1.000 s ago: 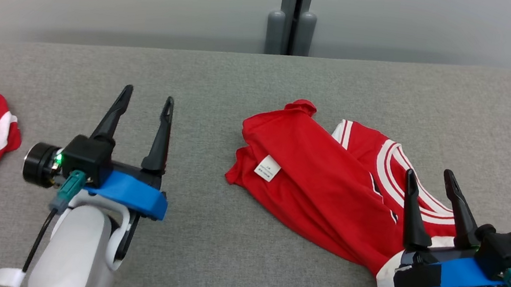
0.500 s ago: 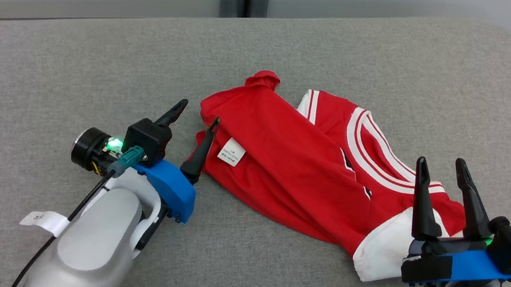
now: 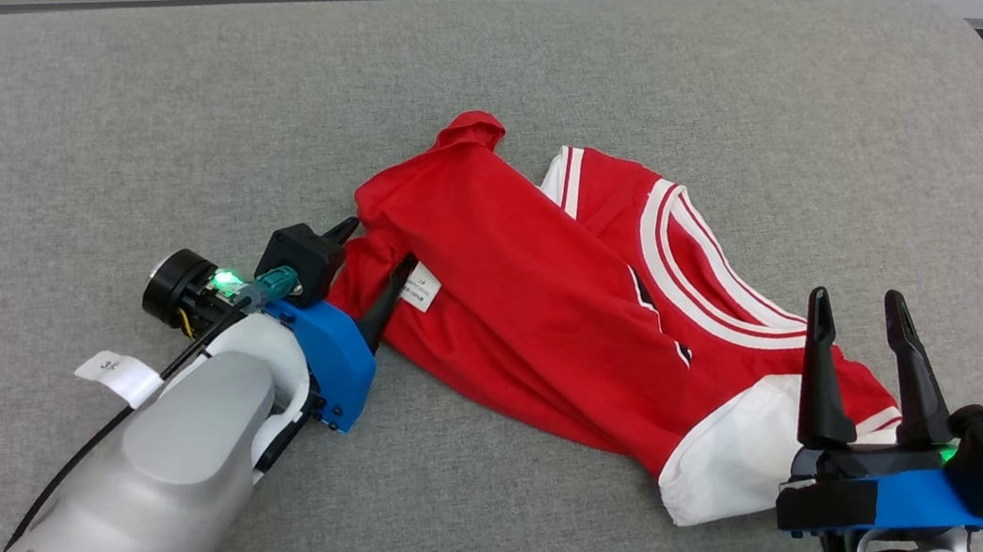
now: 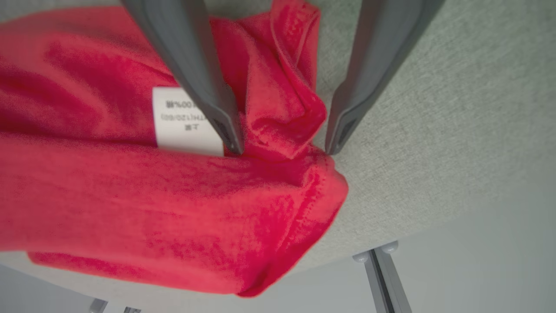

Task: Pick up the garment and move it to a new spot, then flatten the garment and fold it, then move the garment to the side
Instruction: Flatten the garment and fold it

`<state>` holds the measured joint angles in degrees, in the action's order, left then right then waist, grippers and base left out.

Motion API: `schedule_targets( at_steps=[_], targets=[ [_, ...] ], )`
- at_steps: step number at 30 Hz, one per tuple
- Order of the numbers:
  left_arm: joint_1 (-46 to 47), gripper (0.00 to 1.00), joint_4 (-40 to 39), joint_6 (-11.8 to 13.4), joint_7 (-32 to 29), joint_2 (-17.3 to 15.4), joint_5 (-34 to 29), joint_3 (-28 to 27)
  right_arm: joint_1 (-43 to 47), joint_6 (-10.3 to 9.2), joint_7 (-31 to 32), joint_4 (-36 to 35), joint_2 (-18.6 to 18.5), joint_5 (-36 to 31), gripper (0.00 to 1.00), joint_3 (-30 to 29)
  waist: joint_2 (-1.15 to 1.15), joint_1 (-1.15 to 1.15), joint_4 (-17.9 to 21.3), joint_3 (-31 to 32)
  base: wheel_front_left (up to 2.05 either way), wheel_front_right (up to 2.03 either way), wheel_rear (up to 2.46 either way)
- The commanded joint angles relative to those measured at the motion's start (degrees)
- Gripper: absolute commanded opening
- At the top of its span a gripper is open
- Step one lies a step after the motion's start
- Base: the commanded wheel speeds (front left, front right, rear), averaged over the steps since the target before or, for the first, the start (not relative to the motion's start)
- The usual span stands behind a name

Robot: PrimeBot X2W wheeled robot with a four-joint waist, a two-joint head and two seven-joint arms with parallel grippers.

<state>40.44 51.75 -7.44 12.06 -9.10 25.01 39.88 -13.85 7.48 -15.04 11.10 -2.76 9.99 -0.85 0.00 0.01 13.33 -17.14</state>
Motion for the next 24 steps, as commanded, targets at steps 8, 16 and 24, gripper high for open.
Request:
schedule_targets(
  at_steps=[8,16,24],
  targets=[
    [4.34,0.65,7.52,-0.02,-2.74,1.68,2.85,5.04,-1.22,0.03,-0.22,-0.04,-0.24,0.96,1.0,0.17,0.0,-0.01,0.4,-0.89,0.0,0.0,0.0],
    [7.06,0.0,7.2,-0.01,1.97,1.04,6.07,6.75,0.01,0.03,-0.22,-0.5,-0.23,0.82,1.0,-0.77,0.0,-0.01,-0.98,0.09,0.0,0.0,0.0],
    [5.94,0.0,-0.07,1.61,3.16,-1.93,6.12,0.26,1.21,0.03,-0.22,-0.08,-0.23,0.36,1.0,-1.0,0.0,-0.01,-5.68,2.65,0.0,0.0,0.0]
  ],
)
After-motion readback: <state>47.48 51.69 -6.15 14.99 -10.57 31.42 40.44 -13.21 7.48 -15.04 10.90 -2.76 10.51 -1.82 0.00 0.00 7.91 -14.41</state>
